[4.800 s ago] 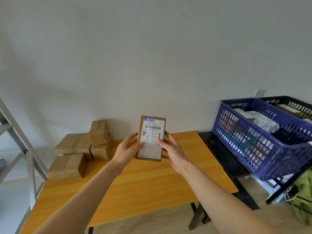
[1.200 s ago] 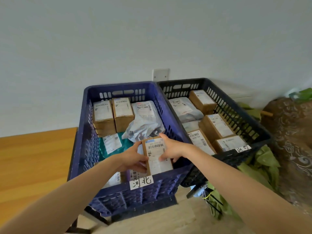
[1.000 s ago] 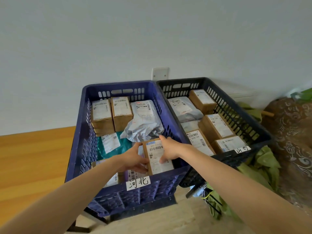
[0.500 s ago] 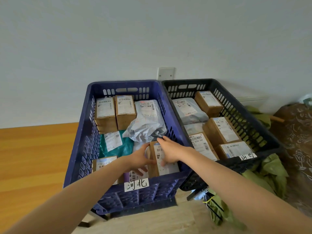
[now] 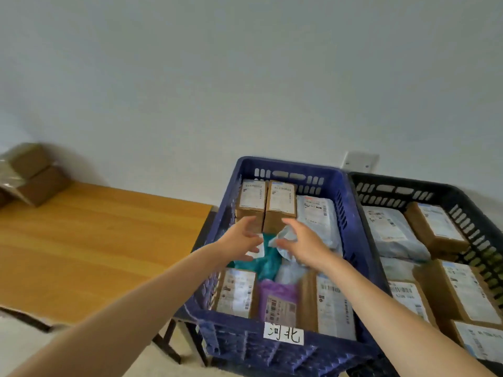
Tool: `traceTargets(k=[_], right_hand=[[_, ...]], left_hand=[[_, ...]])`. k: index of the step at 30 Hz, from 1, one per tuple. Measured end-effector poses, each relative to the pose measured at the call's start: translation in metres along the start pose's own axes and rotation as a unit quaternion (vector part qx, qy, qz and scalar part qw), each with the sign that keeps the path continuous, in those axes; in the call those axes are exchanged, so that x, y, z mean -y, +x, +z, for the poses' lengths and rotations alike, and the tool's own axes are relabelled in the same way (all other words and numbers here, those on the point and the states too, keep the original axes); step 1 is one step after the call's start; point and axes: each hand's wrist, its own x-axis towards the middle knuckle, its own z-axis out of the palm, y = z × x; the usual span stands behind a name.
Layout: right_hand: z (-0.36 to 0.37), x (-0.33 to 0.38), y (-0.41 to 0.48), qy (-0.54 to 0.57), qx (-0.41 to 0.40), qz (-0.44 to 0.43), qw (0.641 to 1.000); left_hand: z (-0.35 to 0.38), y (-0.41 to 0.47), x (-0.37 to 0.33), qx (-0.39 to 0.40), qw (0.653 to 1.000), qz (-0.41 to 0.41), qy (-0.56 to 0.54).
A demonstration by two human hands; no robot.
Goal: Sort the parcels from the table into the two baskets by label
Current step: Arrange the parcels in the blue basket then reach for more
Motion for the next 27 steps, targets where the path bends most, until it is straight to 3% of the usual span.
traceTargets(k=[9,19,27], right_hand=[[0.094,0.123,0.052,0.118,-0.037,-0.057,0.991],[0.258,0.276,0.112,0.156,0.014,-0.067,0.985],[0.360,0.362,0.159,0.161,0.053,-0.058,0.984]], left_hand=[[-0.153,-0.054,0.023,-0.127,0.986,0.069,-0.087],[-0.362,-0.119,0.118,-0.237,0.961,0.038,-0.137],[-0.486,-0.154,0.180,-0.306,0.934,-0.001,-0.186]])
